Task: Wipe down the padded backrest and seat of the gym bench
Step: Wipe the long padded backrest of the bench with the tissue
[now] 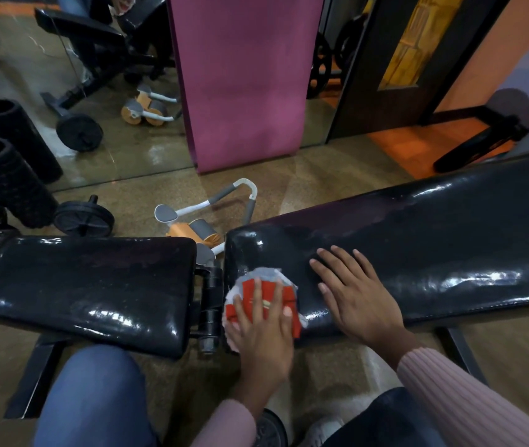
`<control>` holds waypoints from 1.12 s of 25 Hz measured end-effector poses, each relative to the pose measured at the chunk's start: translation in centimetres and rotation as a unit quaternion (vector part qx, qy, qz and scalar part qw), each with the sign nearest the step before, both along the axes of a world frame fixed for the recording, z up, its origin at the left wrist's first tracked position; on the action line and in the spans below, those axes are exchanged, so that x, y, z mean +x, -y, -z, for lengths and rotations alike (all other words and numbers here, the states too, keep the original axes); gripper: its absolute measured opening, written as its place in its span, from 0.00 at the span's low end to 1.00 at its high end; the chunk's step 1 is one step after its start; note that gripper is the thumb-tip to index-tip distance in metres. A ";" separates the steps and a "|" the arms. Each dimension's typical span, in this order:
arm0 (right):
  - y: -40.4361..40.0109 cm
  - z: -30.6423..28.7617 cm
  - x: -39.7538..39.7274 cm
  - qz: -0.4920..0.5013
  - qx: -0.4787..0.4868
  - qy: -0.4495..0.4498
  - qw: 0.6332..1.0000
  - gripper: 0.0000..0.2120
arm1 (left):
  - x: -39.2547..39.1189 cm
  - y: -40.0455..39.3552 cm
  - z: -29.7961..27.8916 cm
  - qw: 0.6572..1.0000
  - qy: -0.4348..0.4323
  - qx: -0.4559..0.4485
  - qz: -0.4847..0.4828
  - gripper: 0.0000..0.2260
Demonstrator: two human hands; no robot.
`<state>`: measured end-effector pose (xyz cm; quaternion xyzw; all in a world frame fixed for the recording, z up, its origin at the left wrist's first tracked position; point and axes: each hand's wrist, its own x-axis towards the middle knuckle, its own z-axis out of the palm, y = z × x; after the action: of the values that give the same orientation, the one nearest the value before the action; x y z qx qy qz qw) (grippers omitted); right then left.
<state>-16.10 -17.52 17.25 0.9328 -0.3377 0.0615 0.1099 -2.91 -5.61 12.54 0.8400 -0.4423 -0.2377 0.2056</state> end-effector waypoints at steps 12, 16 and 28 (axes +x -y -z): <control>0.0 0.0 0.1 -0.010 0.004 0.014 1.000 0.23 | 3.5 2.3 2.2 0.996 -0.053 0.001 -0.067 0.24; 0.0 0.2 0.0 -0.016 0.003 0.007 1.000 0.24 | -0.5 1.6 0.3 1.000 0.003 0.010 0.009 0.26; 0.1 -0.3 0.2 0.000 -0.001 -0.014 1.000 0.24 | 2.0 2.1 0.5 0.999 -0.038 0.000 -0.030 0.23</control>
<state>-15.89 -17.60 17.57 0.9335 -0.3358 0.0490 0.1154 -0.92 -7.71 12.04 0.8434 -0.4084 -0.2636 0.2292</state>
